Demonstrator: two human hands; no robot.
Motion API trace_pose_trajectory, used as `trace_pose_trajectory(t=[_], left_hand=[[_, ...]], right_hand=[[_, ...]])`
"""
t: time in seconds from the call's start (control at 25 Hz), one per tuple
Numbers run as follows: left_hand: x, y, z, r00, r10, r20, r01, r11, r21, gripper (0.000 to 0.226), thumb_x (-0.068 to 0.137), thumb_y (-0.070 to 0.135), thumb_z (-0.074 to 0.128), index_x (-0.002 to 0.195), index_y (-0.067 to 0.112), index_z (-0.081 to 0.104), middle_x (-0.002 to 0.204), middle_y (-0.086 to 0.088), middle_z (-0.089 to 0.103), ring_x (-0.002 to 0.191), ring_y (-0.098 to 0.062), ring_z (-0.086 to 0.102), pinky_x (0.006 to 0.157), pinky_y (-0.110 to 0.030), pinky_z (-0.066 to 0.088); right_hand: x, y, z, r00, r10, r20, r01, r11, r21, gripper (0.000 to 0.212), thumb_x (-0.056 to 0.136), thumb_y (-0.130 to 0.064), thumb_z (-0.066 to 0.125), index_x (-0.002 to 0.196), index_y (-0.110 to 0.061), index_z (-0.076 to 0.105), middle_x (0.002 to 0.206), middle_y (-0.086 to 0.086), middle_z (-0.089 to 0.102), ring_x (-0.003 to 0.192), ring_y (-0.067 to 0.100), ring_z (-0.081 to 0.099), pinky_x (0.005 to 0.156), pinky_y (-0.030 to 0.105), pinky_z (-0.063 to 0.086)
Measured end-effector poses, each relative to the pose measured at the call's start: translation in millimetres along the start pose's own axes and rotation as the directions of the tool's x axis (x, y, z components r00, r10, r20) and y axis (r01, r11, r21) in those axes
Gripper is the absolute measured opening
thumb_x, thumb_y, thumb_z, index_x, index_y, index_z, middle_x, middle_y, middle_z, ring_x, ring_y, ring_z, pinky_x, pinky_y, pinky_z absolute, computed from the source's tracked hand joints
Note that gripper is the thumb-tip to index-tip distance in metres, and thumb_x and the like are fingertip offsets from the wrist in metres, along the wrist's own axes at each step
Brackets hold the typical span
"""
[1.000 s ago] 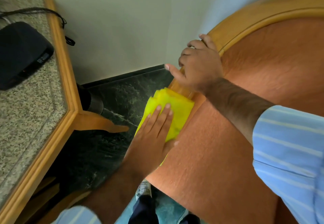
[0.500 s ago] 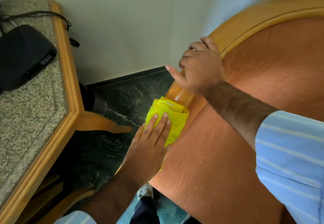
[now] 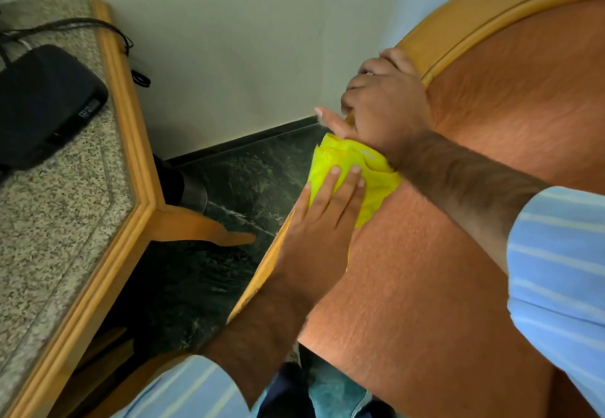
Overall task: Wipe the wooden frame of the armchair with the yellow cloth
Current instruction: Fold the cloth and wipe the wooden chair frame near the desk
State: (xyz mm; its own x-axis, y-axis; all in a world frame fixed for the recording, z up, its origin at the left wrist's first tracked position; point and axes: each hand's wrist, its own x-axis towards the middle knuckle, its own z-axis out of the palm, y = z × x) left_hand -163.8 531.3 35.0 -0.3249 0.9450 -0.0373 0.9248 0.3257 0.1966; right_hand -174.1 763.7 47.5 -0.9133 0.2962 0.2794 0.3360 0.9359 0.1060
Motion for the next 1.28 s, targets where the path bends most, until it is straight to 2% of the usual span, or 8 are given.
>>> trace_pose_trajectory(t=[0.16,0.32,0.4,0.6,0.8,0.96,1.08,1.28], left_hand=[[-87.2,-31.3,16.1,0.987,0.068,0.147,-0.084,0.991,0.108,0.077,0.090,0.009,0.062,0.159,0.003,0.028,0.168,-0.016,0.029,0.156,-0.036,0.024,0.121,-0.050,0.038],[-155.8,-49.8,10.2,0.981,0.094,0.171,-0.108,0.991,0.075,0.065,0.097,0.027,0.044,0.157,0.005,0.032,0.163,-0.014,0.041,0.155,-0.034,0.028,0.120,-0.046,0.037],[-105.9,-33.7,6.7,0.985,0.042,0.168,-0.050,0.998,0.041,0.066,0.098,0.026,0.048,0.159,0.006,0.031,0.167,-0.013,0.032,0.155,-0.036,0.027,0.117,-0.051,0.043],[-48.1,-18.5,14.4,0.988,-0.002,0.153,-0.004,0.999,0.041,0.070,0.107,0.023,0.042,0.164,0.012,0.002,0.173,-0.005,-0.004,0.160,-0.029,-0.004,0.130,-0.048,0.016],[-173.2,-54.5,-1.6,0.989,0.093,0.118,-0.099,0.994,0.044,0.061,0.099,0.028,0.039,0.155,0.004,0.037,0.162,-0.015,0.042,0.154,-0.033,0.030,0.125,-0.036,0.020],[-103.7,-37.8,3.2,0.986,0.066,0.151,-0.075,0.995,0.059,0.064,0.102,0.018,0.043,0.161,0.004,0.023,0.169,-0.016,0.027,0.158,-0.036,0.016,0.128,-0.047,0.021],[-55.9,-23.8,0.6,0.992,0.003,0.125,-0.013,0.997,0.079,0.068,0.095,0.010,0.061,0.157,0.003,0.035,0.166,-0.016,0.035,0.155,-0.037,0.028,0.124,-0.049,0.034],[-140.1,-49.3,-8.4,0.972,0.096,0.215,-0.109,0.993,0.046,0.063,0.093,0.011,0.057,0.153,0.003,0.042,0.160,-0.014,0.046,0.152,-0.034,0.034,0.121,-0.046,0.041]], right_hand=[[-1.7,1.4,-1.2,1.000,-0.029,0.004,0.029,0.999,-0.015,0.081,0.104,-0.068,0.023,0.089,-0.014,0.081,0.086,0.005,0.078,0.102,0.028,0.061,0.113,0.048,0.034],[-2.6,-0.2,-6.2,0.999,0.008,0.041,-0.008,1.000,0.003,0.081,0.103,-0.069,0.022,0.090,-0.014,0.081,0.088,0.003,0.078,0.105,0.026,0.060,0.116,0.047,0.031],[-3.2,0.2,-7.0,0.999,0.008,0.039,-0.008,1.000,0.000,0.082,0.103,-0.069,0.022,0.090,-0.014,0.081,0.088,0.002,0.078,0.105,0.026,0.059,0.116,0.047,0.031],[-2.1,1.7,-4.2,1.000,-0.020,0.017,0.020,0.999,-0.029,0.082,0.103,-0.069,0.022,0.088,-0.014,0.081,0.087,0.004,0.078,0.104,0.028,0.060,0.113,0.047,0.034],[-1.8,-0.5,-7.3,1.000,0.001,0.027,-0.001,1.000,-0.003,0.083,0.103,-0.070,0.022,0.088,-0.014,0.081,0.086,0.003,0.078,0.104,0.025,0.061,0.114,0.047,0.033],[-1.6,0.7,-6.5,1.000,0.003,0.029,-0.003,1.000,-0.001,0.084,0.103,-0.071,0.022,0.089,-0.013,0.081,0.087,0.004,0.079,0.103,0.026,0.061,0.113,0.048,0.034],[-1.1,-1.3,-4.5,1.000,-0.014,0.011,0.014,1.000,-0.013,0.085,0.102,-0.072,0.021,0.089,-0.013,0.081,0.086,0.005,0.078,0.102,0.027,0.061,0.112,0.046,0.034],[0.1,-1.5,-9.9,0.999,-0.019,0.032,0.019,1.000,-0.004,0.086,0.102,-0.073,0.020,0.090,-0.013,0.081,0.088,0.004,0.079,0.103,0.026,0.061,0.113,0.048,0.034]])
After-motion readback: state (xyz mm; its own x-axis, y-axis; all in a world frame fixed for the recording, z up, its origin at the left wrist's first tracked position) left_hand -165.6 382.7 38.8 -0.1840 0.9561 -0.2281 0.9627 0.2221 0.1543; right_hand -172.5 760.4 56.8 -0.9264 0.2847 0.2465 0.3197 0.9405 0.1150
